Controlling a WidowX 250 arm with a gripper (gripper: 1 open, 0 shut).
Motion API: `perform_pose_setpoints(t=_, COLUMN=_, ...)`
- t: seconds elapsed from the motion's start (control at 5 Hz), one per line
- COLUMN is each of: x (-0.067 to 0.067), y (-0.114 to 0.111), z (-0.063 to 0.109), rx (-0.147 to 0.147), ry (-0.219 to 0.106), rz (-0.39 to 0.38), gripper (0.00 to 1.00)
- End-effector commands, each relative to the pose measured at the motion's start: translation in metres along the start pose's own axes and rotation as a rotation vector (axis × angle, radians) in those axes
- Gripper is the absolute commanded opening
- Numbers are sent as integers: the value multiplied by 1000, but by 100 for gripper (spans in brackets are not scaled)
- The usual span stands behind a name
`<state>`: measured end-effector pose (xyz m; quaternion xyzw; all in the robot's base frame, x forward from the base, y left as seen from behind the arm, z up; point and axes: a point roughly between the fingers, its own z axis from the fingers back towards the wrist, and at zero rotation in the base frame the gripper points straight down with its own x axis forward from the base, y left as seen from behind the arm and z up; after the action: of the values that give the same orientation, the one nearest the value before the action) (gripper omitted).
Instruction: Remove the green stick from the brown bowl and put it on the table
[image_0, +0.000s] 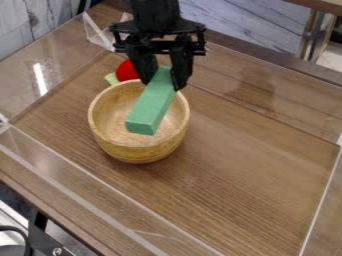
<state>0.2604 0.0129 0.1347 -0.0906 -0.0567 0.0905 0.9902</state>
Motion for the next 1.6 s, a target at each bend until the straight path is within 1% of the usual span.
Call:
perform_pose_setpoints(t=0.0, x=-2, y=-13, z=-2, rx=4, ry=-24, rz=-83, gripper=0)
perform_pose_setpoints(t=0.2, x=-4, y=-27, z=-18, rx=9, ry=-8, rz=-161, gripper=0)
perform_pose_setpoints(t=0.4, x=-2, y=-39, z=-36, rx=14, ry=3, rz=-223, gripper=0)
perform_pose_setpoints(t=0.6, x=-9, y=-45, z=-48, rx=22, ry=-2, rz=-220, gripper=0)
perform_pose_setpoints(t=0.8, x=-13, y=-47, z=-53, rx=28, ry=-8, rz=-203, gripper=0)
perform_pose_setpoints(t=1.2, x=-10, y=-59, z=-61, rx=40, ry=-8, rz=-212, gripper=0)
perform_pose_setpoints(t=1.4, x=-12, y=-58, z=-67, rx=37, ry=-1, rz=-272, gripper=0)
